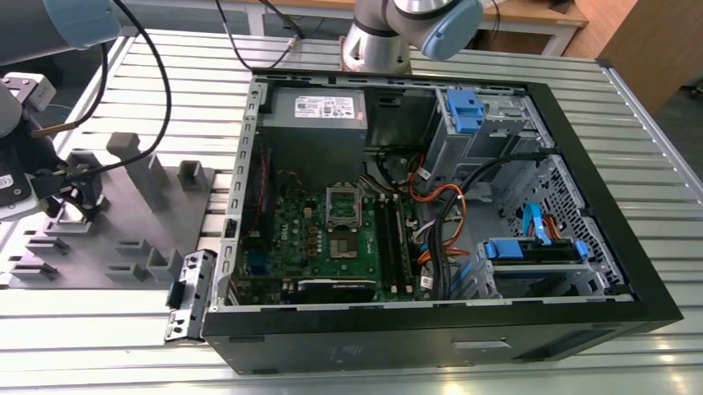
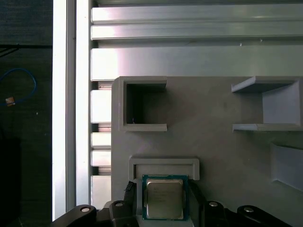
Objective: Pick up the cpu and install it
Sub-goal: 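Pick up the cpu and move it towards the insertion slot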
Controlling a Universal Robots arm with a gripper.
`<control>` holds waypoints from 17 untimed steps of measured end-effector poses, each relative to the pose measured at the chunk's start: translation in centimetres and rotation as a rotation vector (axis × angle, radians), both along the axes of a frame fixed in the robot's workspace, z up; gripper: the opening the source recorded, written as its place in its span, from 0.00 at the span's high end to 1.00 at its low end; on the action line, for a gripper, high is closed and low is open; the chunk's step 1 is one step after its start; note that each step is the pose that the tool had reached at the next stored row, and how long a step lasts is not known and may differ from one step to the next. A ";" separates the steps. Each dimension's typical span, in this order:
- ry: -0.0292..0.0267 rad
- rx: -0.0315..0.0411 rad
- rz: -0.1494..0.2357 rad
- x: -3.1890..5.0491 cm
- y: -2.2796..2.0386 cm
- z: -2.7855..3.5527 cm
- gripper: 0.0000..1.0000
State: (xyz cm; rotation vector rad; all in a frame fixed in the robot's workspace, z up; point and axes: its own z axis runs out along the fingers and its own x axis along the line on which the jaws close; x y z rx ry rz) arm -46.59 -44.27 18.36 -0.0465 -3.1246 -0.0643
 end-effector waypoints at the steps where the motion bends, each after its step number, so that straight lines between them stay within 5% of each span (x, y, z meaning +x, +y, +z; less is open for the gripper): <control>1: 0.0000 0.0000 0.000 0.00 0.00 0.00 0.45; 17: 0.0000 0.0000 0.000 0.00 0.01 -0.07 0.45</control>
